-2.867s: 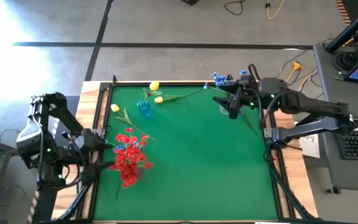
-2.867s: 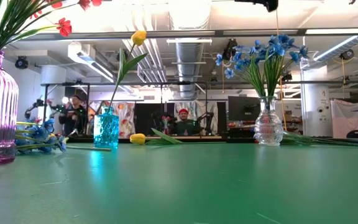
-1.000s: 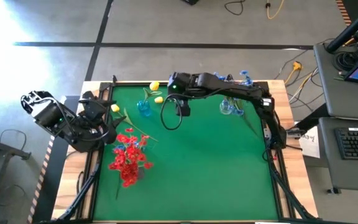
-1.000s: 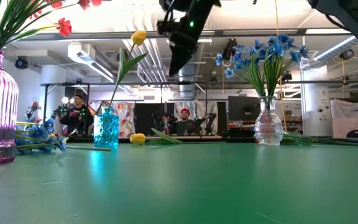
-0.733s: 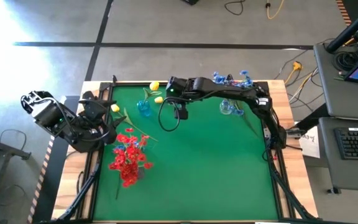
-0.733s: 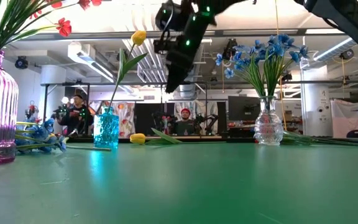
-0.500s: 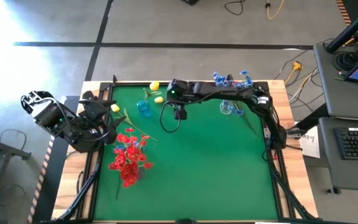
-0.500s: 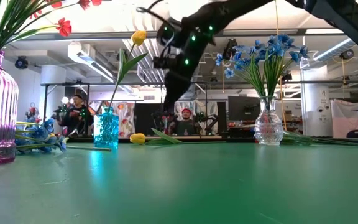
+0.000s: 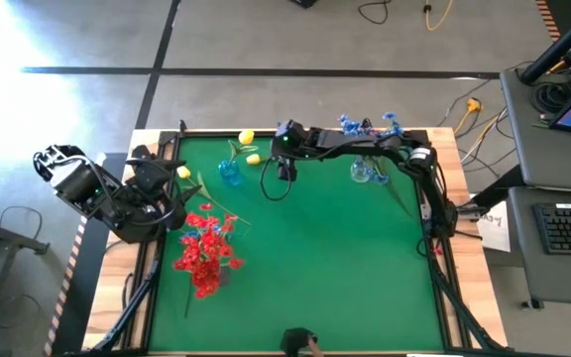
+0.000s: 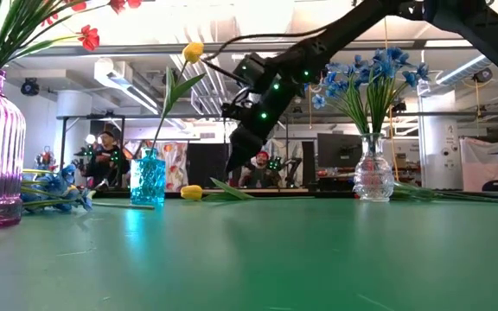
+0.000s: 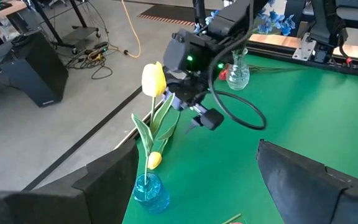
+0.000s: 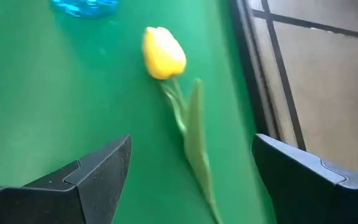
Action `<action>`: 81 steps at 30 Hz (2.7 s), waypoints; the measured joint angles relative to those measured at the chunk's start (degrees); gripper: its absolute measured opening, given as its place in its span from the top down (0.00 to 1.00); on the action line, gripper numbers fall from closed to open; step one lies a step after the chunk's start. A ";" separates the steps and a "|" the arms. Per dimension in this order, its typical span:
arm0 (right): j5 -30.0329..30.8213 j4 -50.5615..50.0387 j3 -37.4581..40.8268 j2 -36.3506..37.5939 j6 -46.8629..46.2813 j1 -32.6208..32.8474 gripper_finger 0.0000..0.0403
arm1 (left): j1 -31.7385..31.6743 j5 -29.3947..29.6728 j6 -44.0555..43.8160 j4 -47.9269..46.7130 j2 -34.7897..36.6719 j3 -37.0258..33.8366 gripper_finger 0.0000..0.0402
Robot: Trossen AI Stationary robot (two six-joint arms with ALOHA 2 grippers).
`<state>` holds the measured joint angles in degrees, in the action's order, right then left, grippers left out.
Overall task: Sort flowers into vase by color
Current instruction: Put the top yellow tulip into the blue vase
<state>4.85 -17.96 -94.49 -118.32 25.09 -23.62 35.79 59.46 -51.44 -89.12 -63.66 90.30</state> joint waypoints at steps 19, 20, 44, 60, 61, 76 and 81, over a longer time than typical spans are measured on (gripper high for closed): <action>2.50 0.18 -5.18 -7.75 0.58 -0.67 0.19 | 0.00 0.13 -0.33 0.63 -0.07 0.00 0.23; 2.29 0.09 -5.56 -7.93 0.87 -0.67 0.19 | 0.00 0.15 -0.31 0.63 -0.07 0.00 0.23; -9.32 -3.29 -6.58 -10.51 0.89 -1.16 0.19 | 0.00 0.61 -0.08 0.63 -0.11 0.00 0.23; -9.90 -4.43 -6.58 -10.51 2.46 -0.78 0.66 | -0.01 1.11 -0.03 0.61 -0.11 0.00 0.23; -9.84 -4.39 -6.56 -10.51 2.48 -0.78 0.70 | -0.01 1.11 -0.03 0.61 -0.11 0.00 0.23; -9.13 -4.57 -6.48 -8.53 1.56 0.68 0.97 | -0.02 1.16 0.26 0.59 -0.11 0.00 0.23; -9.40 -4.75 -6.48 -6.91 2.99 2.75 0.97 | -0.01 1.16 0.57 0.59 -0.11 0.00 0.23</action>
<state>-4.56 -22.71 -100.97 -125.24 28.08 -20.87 35.79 60.62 -50.87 -88.53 -63.77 90.30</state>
